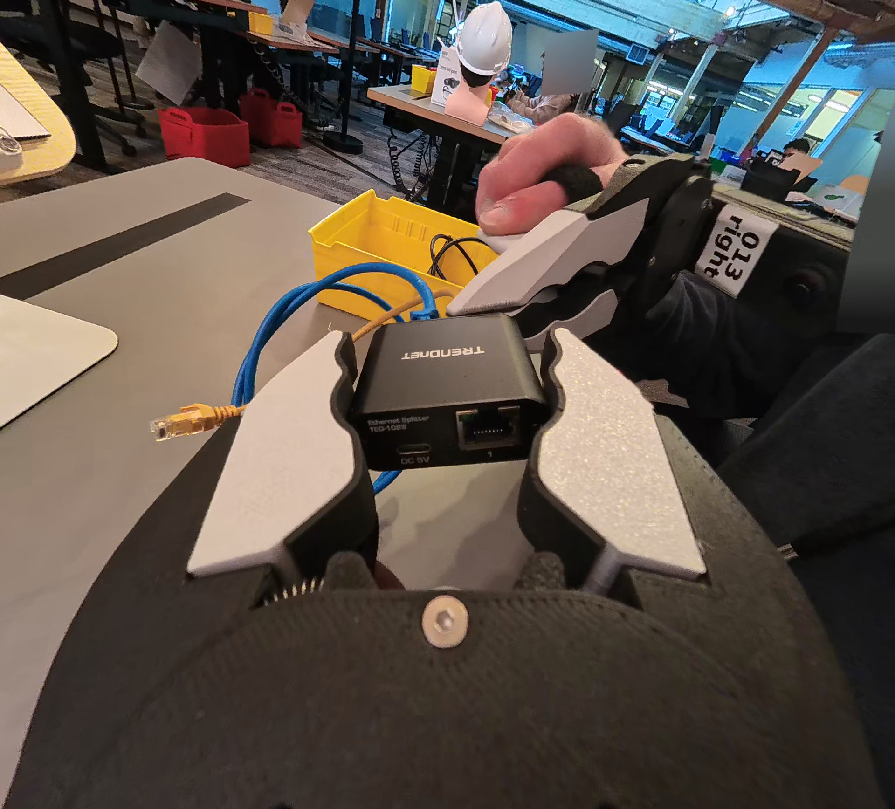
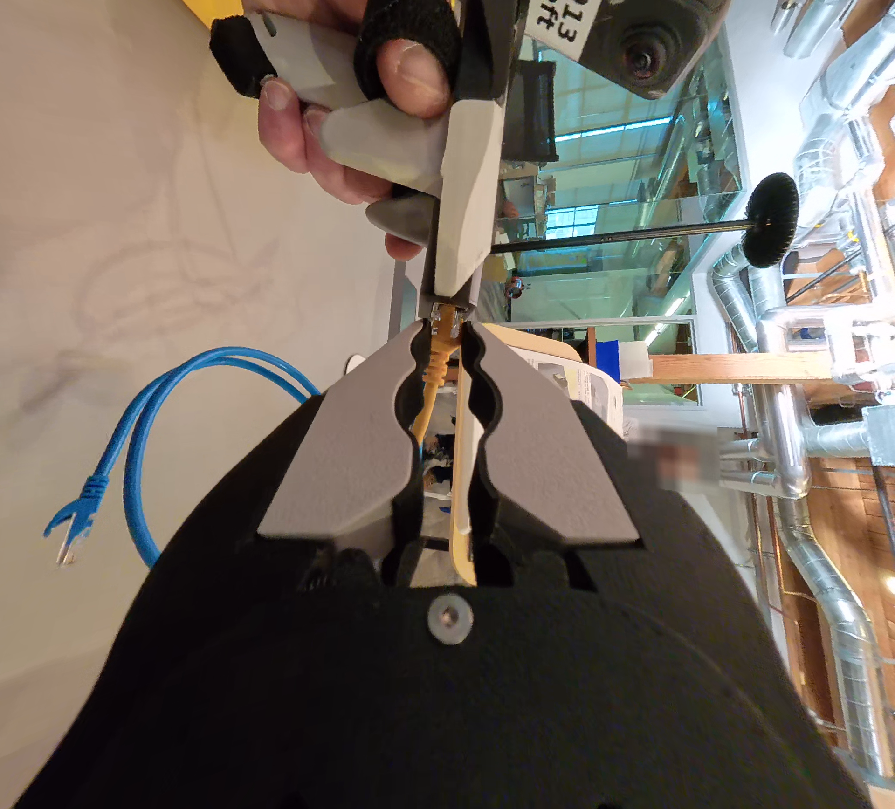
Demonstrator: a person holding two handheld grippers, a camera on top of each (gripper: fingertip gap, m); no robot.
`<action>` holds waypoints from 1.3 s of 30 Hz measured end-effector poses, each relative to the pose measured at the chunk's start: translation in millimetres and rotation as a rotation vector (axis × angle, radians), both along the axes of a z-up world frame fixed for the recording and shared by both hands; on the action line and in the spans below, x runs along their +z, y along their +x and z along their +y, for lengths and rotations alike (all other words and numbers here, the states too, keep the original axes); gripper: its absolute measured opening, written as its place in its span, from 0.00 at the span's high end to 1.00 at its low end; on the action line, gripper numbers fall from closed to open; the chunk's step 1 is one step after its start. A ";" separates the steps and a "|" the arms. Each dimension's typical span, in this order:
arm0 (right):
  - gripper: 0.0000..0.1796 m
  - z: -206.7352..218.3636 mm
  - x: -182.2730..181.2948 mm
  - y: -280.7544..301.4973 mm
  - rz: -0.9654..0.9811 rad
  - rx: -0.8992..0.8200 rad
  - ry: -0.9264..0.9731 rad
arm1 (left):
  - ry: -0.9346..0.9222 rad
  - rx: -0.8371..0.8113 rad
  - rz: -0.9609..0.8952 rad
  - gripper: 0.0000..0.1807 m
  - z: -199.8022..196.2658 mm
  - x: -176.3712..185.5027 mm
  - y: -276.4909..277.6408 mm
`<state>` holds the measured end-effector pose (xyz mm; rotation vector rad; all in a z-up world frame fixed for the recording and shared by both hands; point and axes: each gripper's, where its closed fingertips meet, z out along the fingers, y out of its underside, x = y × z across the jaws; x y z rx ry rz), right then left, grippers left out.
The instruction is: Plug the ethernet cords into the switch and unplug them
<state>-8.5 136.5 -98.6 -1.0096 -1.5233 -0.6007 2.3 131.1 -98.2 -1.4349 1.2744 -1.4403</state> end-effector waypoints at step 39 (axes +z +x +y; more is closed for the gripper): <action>0.94 -36.3 85.5 129.9 0.281 -0.240 -0.152 | 0.042 0.319 -0.168 0.59 86.5 40.5 -65.9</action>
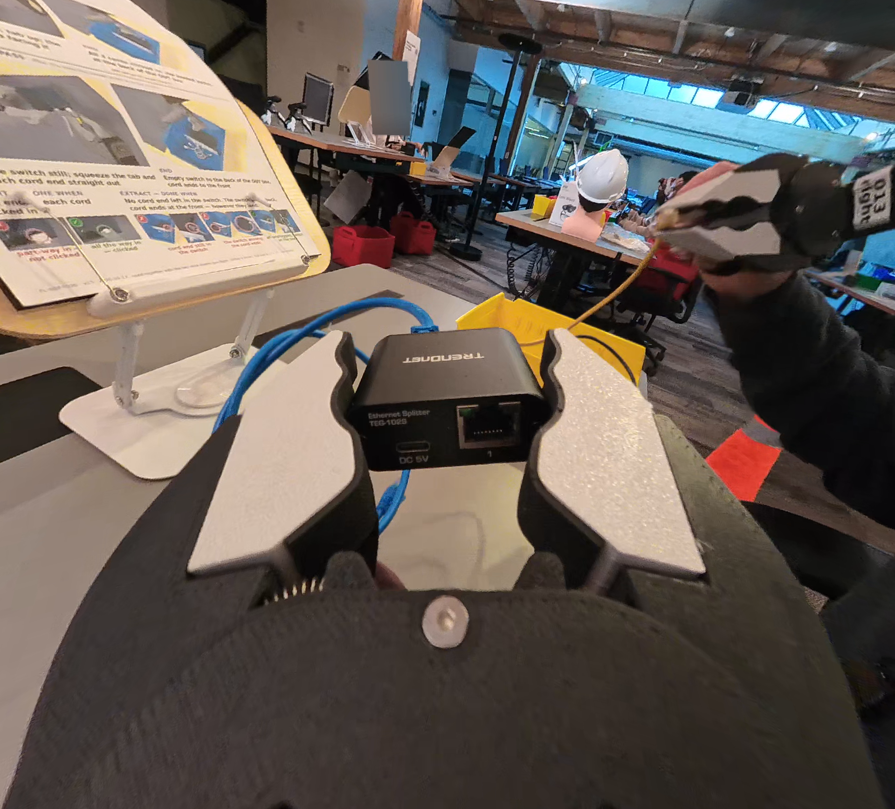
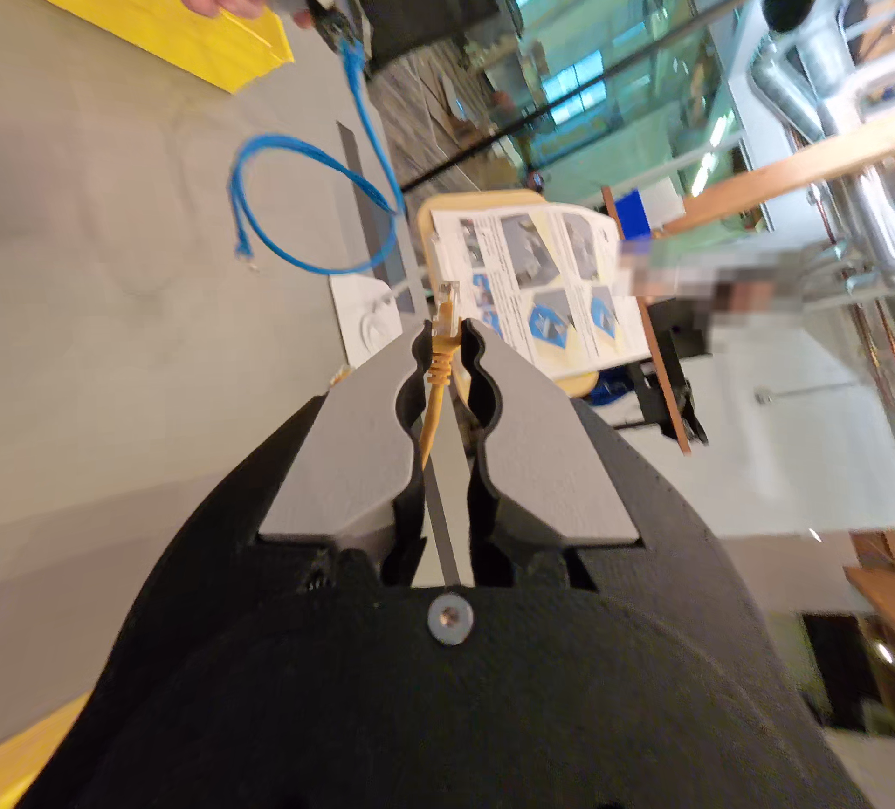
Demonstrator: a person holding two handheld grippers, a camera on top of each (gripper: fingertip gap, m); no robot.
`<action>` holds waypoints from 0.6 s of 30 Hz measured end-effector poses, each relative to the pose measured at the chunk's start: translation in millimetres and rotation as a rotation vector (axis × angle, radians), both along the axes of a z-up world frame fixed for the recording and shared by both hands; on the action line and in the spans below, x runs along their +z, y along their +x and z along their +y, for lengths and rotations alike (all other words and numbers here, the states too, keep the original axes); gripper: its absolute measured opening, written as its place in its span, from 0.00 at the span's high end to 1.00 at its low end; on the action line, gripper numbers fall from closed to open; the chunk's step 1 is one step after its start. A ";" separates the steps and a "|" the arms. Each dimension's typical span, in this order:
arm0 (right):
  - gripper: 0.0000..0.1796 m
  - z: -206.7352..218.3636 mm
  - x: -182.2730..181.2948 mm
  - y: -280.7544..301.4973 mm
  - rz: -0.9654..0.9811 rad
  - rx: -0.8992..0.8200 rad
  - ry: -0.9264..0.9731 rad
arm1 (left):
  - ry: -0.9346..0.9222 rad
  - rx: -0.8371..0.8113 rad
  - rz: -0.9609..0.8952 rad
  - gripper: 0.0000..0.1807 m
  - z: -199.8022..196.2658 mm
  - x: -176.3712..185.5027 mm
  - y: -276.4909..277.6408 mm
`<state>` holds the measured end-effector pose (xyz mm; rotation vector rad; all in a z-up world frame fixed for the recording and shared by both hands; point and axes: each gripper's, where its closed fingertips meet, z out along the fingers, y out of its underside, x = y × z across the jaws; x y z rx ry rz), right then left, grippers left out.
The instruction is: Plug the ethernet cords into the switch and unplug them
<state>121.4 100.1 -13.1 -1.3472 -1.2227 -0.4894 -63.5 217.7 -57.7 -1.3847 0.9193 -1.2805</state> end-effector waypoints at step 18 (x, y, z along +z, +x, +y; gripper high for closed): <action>0.94 -70.6 -96.1 174.2 0.259 -0.606 -0.165 | -0.016 -0.024 0.068 0.59 -3.8 -20.2 6.3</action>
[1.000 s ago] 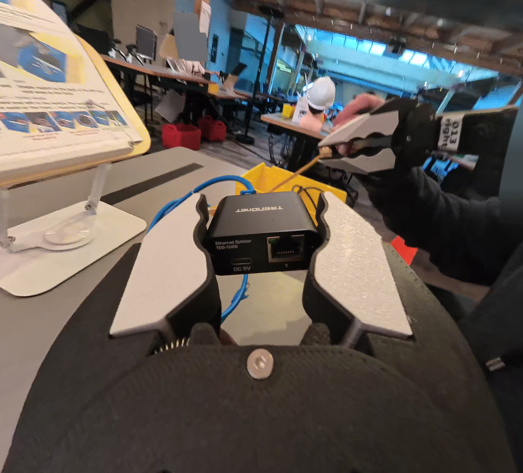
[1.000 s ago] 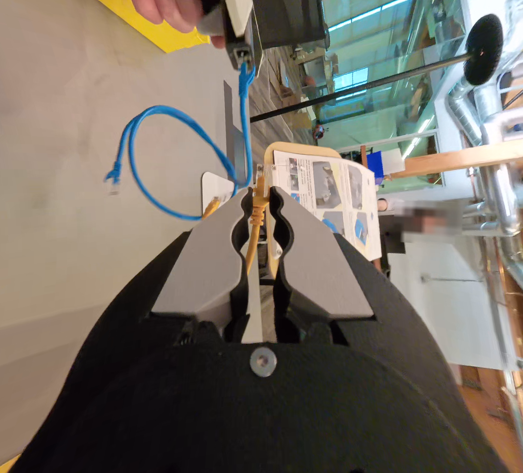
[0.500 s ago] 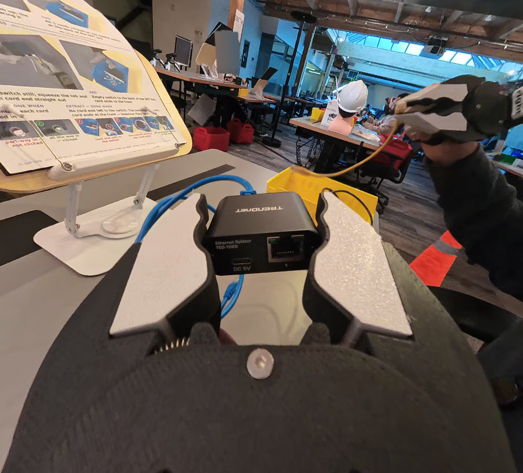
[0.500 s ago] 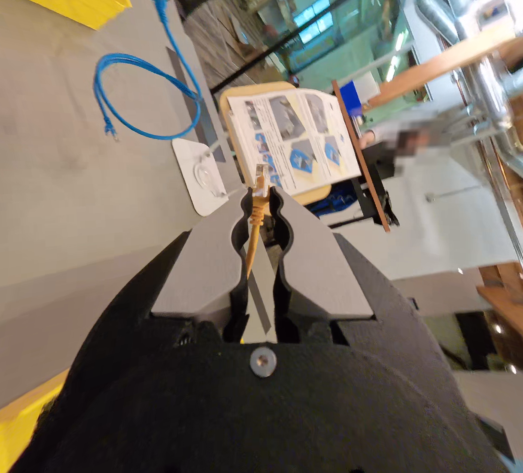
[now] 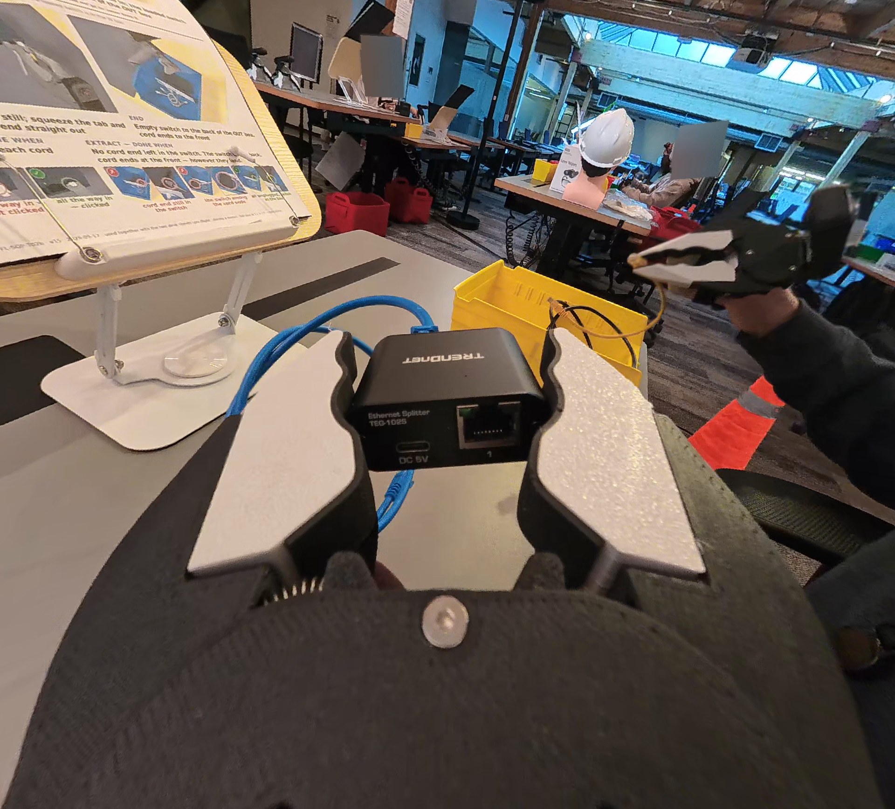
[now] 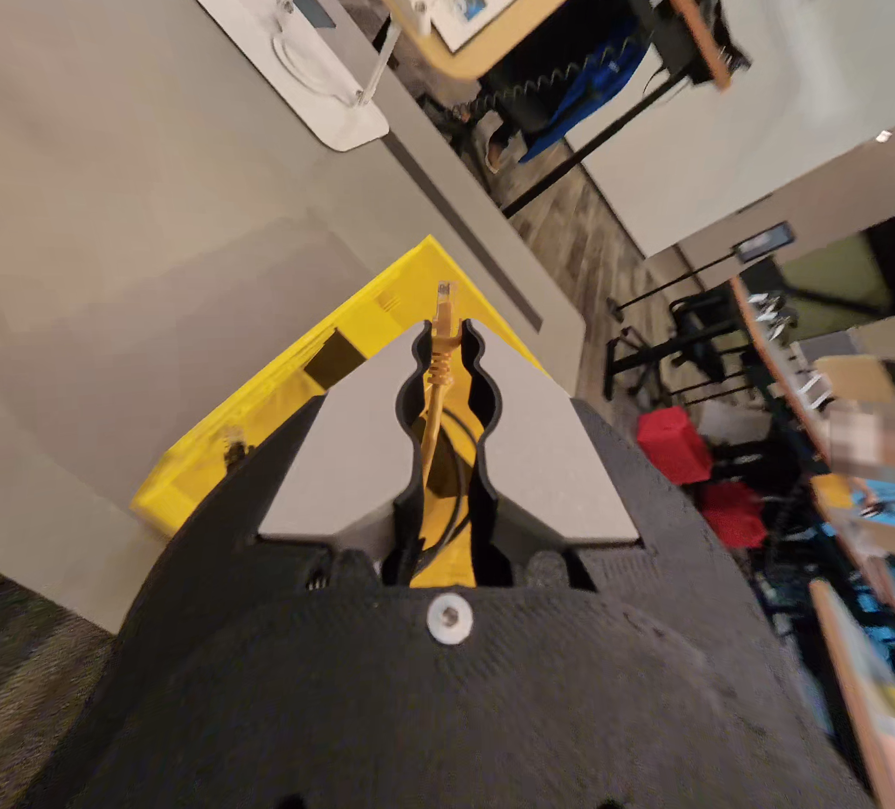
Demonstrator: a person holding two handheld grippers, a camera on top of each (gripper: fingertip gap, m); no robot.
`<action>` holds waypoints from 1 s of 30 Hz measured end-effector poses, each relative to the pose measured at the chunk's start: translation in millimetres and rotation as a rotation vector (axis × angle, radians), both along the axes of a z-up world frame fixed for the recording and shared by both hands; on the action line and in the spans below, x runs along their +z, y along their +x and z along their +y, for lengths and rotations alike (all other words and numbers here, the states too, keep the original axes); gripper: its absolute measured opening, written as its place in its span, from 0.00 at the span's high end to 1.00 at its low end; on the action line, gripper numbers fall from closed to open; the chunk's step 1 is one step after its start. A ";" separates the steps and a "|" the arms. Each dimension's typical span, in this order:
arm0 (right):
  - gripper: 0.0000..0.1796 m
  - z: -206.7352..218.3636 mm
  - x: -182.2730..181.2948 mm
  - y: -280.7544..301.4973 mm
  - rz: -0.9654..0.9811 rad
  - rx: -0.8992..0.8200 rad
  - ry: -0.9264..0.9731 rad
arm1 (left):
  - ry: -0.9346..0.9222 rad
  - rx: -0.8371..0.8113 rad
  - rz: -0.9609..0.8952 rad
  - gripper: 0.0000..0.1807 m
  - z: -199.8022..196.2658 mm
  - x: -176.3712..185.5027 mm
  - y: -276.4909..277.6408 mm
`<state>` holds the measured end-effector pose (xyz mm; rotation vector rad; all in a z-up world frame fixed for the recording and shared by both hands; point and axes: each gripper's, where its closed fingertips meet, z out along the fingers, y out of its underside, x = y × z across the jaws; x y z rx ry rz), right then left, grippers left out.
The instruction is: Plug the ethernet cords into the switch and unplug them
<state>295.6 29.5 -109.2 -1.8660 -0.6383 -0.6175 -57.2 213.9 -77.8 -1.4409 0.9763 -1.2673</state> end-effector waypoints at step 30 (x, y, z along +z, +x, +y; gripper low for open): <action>0.83 30.5 -17.2 -72.5 0.064 0.211 -0.179 | -0.003 -0.082 0.037 0.60 -22.2 -13.2 18.9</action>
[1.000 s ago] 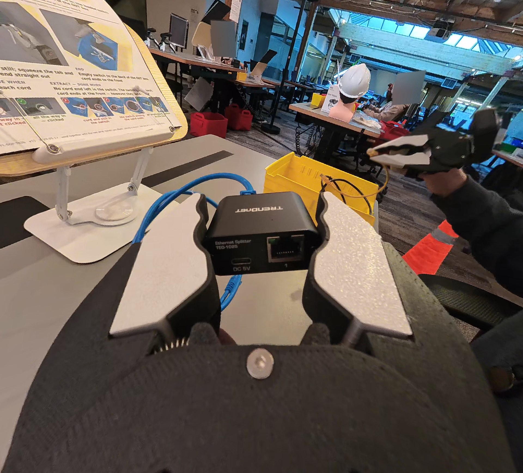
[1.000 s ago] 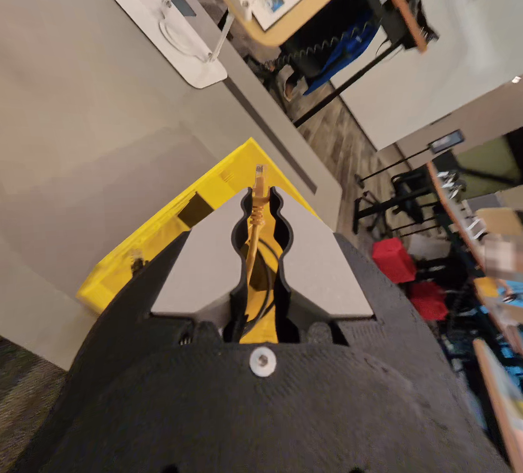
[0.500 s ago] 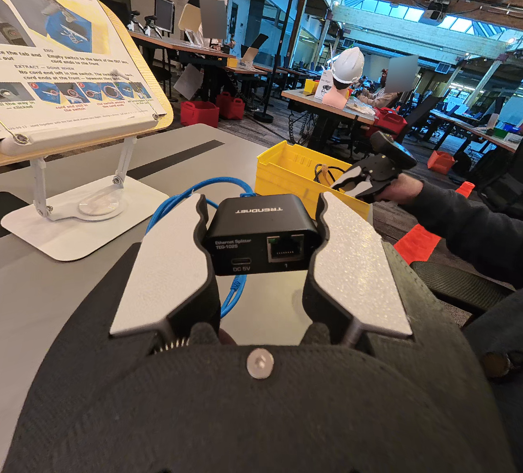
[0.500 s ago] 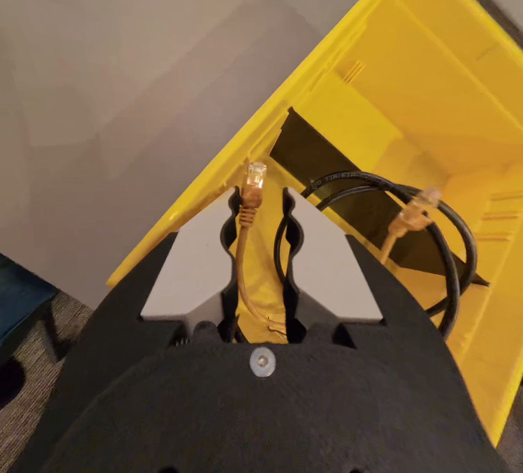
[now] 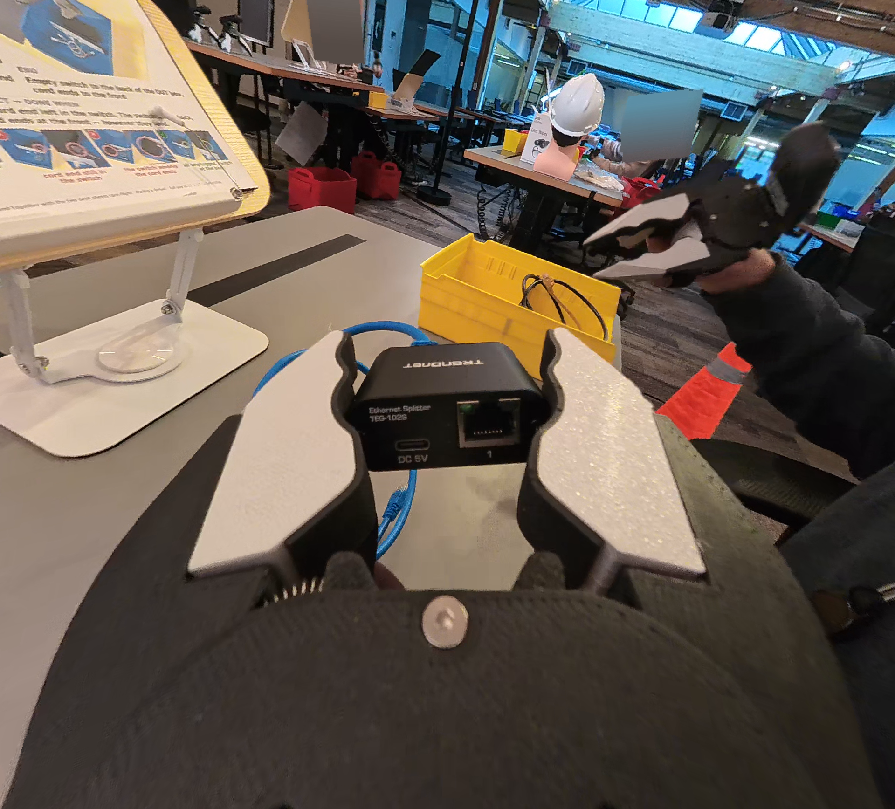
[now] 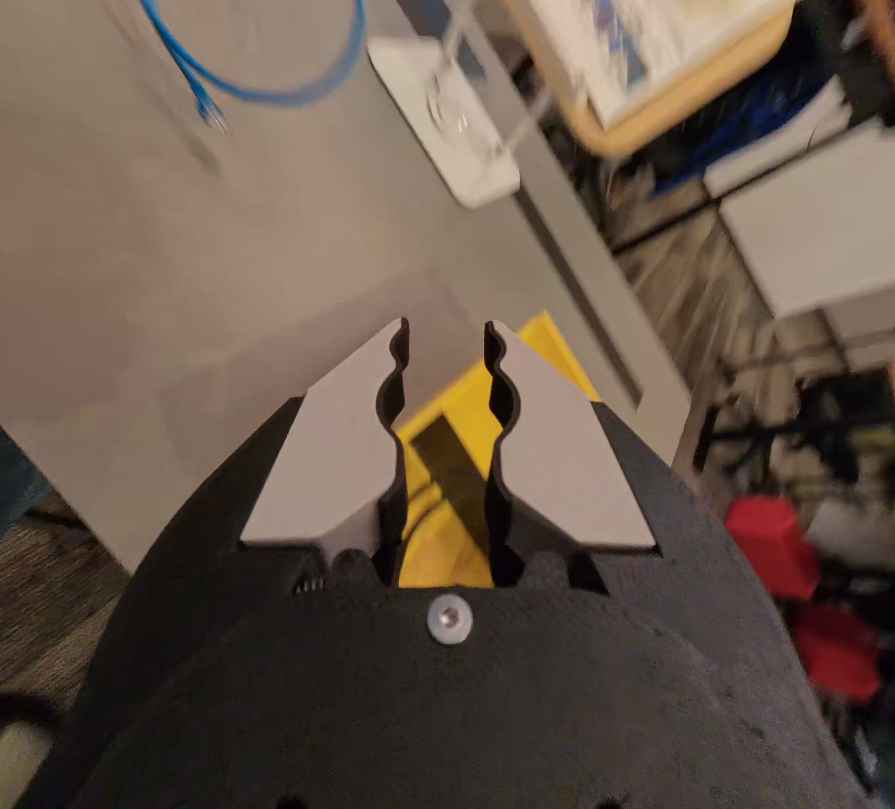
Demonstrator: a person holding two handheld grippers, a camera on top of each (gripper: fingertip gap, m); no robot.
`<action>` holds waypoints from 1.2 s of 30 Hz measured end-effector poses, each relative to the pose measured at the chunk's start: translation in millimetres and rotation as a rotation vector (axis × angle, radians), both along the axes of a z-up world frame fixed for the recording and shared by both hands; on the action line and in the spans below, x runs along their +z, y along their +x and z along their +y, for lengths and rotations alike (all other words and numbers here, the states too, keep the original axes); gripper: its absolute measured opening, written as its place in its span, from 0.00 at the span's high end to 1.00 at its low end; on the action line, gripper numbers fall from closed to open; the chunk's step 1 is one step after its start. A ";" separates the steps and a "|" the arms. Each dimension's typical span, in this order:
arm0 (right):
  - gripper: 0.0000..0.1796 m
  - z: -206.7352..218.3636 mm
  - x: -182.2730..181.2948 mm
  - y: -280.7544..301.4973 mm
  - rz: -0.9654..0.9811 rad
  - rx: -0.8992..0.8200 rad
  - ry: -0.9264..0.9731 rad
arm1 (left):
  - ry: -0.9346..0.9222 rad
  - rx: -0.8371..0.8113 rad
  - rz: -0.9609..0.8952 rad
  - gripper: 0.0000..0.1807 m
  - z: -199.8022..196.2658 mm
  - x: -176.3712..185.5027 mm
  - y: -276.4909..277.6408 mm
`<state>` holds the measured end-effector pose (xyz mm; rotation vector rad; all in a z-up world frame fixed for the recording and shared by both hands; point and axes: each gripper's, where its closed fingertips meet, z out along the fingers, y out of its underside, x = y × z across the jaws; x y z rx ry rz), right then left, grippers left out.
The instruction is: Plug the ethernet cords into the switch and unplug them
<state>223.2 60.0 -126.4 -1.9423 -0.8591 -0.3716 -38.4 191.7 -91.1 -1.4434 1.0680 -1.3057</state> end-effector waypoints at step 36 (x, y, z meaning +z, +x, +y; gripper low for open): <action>0.89 100.8 31.2 -247.1 -0.344 0.610 0.444 | -0.111 -0.167 -0.159 0.60 -44.3 14.6 19.9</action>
